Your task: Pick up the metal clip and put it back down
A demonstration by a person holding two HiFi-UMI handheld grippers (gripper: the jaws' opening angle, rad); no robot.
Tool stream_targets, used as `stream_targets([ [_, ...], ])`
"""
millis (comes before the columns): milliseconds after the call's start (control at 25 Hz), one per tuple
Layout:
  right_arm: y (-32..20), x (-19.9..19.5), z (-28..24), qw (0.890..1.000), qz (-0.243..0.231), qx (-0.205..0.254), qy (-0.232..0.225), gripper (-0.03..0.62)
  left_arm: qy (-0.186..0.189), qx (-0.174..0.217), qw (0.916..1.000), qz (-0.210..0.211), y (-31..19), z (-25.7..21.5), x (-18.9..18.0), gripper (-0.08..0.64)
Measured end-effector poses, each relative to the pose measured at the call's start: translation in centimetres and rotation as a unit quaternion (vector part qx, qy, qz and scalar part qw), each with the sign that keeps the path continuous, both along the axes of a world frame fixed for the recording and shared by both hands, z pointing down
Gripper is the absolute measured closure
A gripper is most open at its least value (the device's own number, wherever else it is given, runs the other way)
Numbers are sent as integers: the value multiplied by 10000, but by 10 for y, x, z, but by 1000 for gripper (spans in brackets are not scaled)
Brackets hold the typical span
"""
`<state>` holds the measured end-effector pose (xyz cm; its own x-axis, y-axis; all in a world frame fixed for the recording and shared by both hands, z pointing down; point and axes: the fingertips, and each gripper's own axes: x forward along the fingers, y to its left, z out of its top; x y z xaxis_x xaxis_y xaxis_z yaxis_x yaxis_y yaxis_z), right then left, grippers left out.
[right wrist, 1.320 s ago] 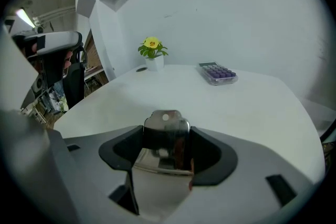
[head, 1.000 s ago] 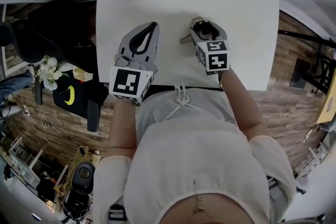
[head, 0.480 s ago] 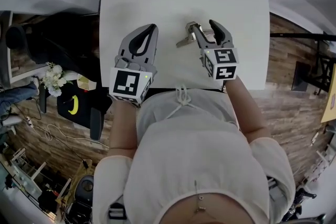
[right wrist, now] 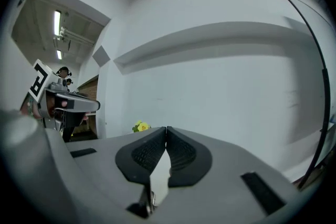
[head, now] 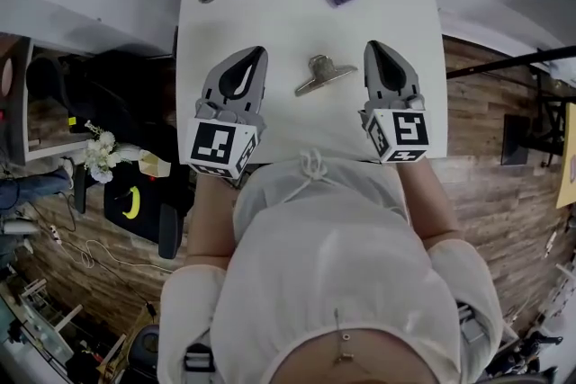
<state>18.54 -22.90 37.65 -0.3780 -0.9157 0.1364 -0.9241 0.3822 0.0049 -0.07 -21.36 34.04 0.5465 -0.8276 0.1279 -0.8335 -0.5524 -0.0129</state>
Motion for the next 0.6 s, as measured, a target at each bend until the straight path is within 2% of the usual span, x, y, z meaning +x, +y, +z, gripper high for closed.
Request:
stream_targets([
  [240,7,6,-26,9977,-272,533,316,588,-59,90,9999,-25,-4,-8,4,541],
  [600,5,5,-24,9973,-450,517,269,591,-225,103,9997,22,-5,-9,12,541],
])
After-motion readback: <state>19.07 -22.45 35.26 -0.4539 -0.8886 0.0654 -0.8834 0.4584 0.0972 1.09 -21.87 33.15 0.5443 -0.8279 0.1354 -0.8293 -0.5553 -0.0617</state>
